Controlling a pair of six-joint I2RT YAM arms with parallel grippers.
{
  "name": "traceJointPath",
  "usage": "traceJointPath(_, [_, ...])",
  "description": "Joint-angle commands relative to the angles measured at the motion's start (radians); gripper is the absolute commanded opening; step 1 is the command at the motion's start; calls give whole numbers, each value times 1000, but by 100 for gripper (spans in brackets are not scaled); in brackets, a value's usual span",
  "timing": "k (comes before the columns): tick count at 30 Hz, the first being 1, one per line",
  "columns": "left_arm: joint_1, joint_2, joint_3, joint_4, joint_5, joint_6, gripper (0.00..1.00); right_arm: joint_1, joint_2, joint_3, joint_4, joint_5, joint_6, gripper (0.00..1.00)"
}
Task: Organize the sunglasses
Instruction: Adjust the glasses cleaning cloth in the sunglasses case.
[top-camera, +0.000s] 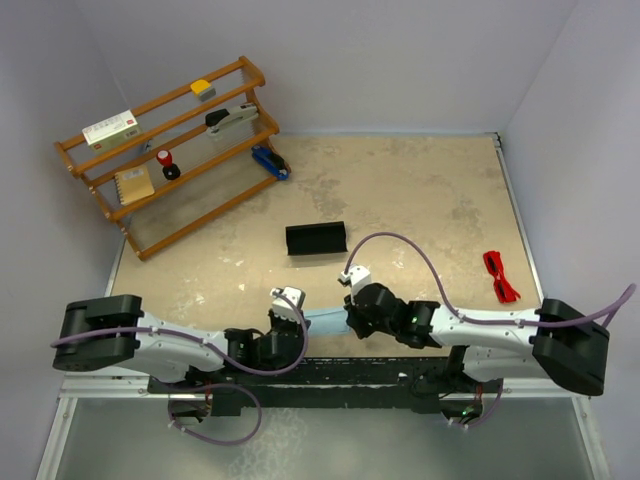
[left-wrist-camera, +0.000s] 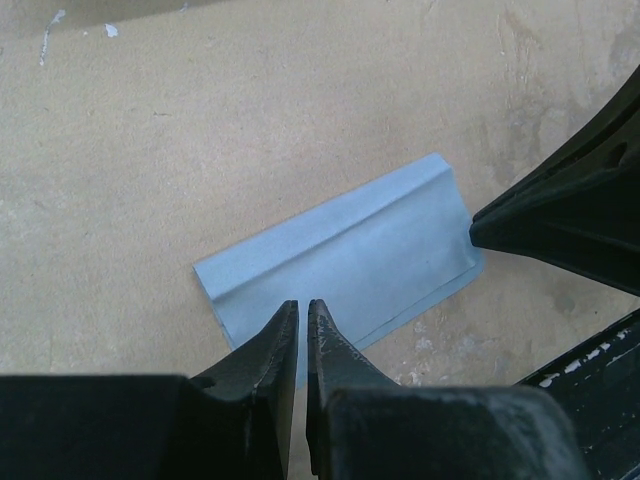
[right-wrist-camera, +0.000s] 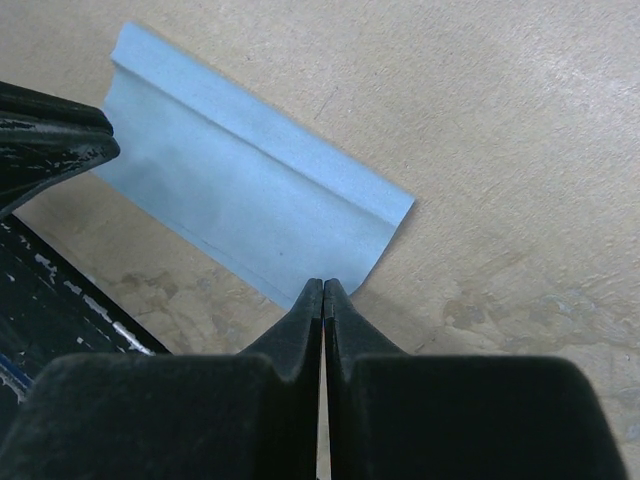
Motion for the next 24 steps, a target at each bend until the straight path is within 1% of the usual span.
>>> traceJointPath(1, [-6,70,35,107,-11,19,5,5,38,39,49,19,-3,0])
traceJointPath(4, [-6,108,41,136,-6,20,5,4,62,47,60,17,-8,0])
traceJointPath(8, [-6,113,38,142,-5,18,5,5,72,42,72,11,-9,0])
traceJointPath(15, [-6,73,32,111,-10,12,5,7,82,9,92,-41,16,0])
traceJointPath(24, [-6,29,17,88,-24,5,5,31,74,-19,87,-59,50,0])
